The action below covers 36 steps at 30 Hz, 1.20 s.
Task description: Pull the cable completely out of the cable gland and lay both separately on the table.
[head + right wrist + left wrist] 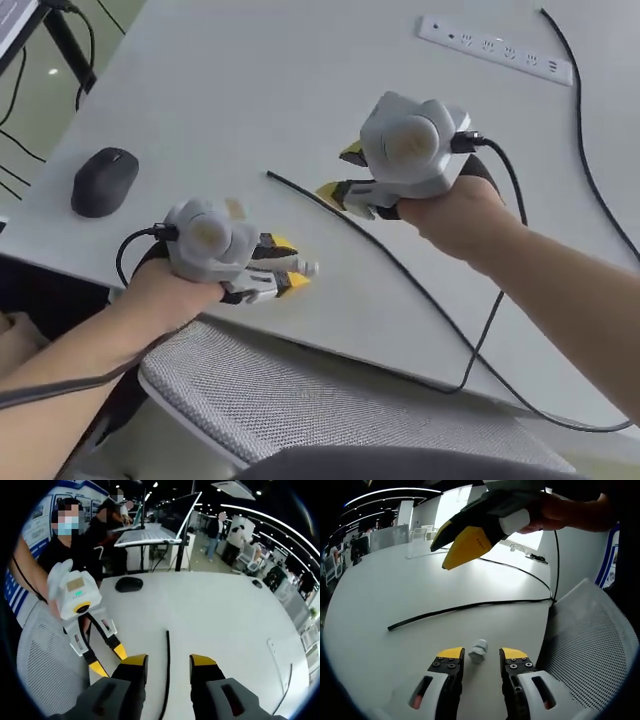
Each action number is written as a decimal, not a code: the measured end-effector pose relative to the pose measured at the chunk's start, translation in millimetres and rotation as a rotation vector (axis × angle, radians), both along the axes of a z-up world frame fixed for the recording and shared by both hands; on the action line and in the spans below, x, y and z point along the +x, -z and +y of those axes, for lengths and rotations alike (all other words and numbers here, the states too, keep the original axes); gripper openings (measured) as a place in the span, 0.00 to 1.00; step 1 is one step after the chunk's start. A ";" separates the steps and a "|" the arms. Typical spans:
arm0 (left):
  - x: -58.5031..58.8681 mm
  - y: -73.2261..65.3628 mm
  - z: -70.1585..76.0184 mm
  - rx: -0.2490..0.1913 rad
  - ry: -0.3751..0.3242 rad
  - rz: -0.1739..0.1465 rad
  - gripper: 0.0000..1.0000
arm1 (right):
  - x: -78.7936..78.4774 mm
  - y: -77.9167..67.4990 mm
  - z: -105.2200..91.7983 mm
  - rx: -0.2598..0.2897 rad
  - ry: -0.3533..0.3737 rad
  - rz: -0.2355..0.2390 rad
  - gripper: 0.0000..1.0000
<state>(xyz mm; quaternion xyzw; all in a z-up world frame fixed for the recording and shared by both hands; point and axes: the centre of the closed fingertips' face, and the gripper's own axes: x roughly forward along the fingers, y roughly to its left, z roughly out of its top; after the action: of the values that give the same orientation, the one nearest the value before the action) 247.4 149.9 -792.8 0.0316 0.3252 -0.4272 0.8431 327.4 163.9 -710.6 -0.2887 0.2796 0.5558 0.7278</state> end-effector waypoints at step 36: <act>-23.2 -69.7 27.8 -0.052 -0.123 -0.004 0.55 | -60.3 -36.9 -165.0 0.290 0.416 0.117 0.53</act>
<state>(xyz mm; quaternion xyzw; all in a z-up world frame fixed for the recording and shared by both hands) 224.2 177.7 -723.2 -0.0096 0.3135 -0.3830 0.8689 267.0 -1.1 -673.7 -0.0848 0.2919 0.4444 0.8427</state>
